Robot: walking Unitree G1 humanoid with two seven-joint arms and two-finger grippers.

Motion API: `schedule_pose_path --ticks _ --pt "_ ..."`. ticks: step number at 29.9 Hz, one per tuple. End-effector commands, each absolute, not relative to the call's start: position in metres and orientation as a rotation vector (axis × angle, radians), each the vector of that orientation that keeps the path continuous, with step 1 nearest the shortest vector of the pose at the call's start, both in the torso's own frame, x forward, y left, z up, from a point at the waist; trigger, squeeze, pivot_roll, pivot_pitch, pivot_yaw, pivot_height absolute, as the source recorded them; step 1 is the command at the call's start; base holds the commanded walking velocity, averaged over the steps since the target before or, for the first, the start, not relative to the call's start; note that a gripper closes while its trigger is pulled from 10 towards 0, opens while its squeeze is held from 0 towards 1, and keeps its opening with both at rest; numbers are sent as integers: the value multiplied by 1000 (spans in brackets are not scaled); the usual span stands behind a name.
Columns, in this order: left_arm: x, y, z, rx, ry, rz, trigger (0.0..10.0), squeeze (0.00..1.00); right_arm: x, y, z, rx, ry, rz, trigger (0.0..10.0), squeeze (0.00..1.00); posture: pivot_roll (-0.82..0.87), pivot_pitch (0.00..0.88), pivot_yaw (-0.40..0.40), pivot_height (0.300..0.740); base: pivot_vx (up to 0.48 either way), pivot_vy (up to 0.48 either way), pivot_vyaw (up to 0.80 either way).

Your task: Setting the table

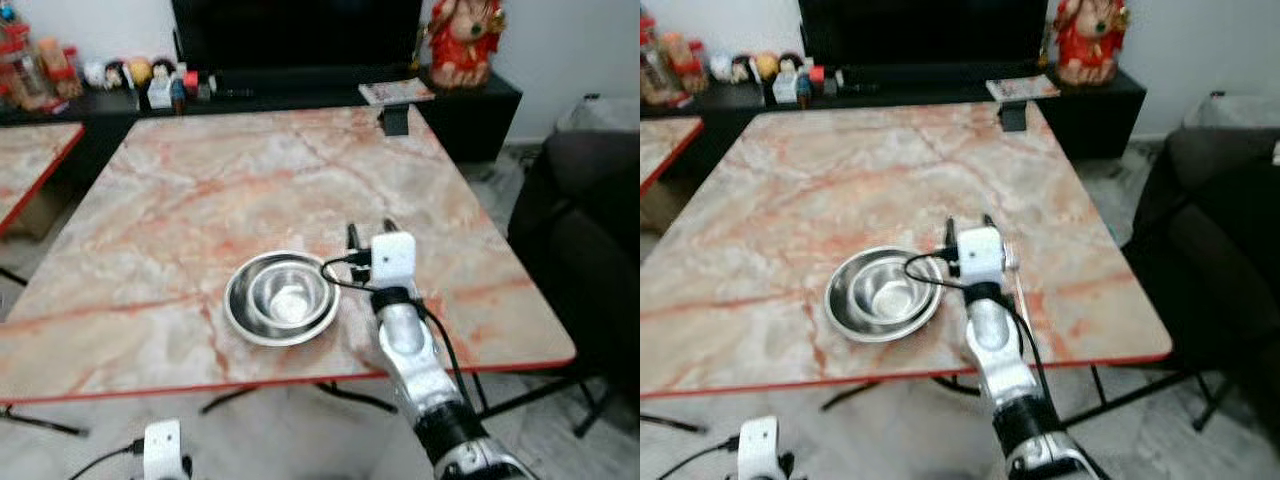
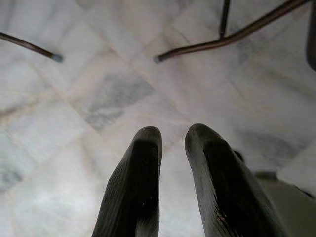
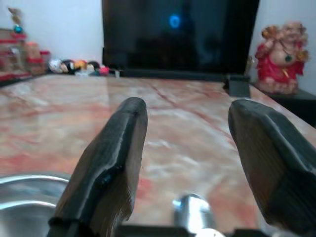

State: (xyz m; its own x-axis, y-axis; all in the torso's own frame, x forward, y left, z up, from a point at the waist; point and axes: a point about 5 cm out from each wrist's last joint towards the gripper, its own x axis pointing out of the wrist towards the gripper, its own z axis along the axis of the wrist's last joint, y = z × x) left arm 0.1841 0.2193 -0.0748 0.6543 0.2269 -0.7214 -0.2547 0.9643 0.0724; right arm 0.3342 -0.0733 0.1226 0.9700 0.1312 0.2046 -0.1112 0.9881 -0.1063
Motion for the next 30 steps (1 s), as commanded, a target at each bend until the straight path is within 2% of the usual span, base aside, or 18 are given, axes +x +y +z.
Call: schedule_pose_path --ticks 1,30 --pt "181 218 -77 -48 828 279 10000 0 336 -77 128 -93 -236 109 10000 0 -29 0 53 709 0 480 0" --pt "177 215 -79 -55 832 282 10000 0 330 -70 132 -133 -272 197 10000 0 -21 0 24 709 0 480 0"
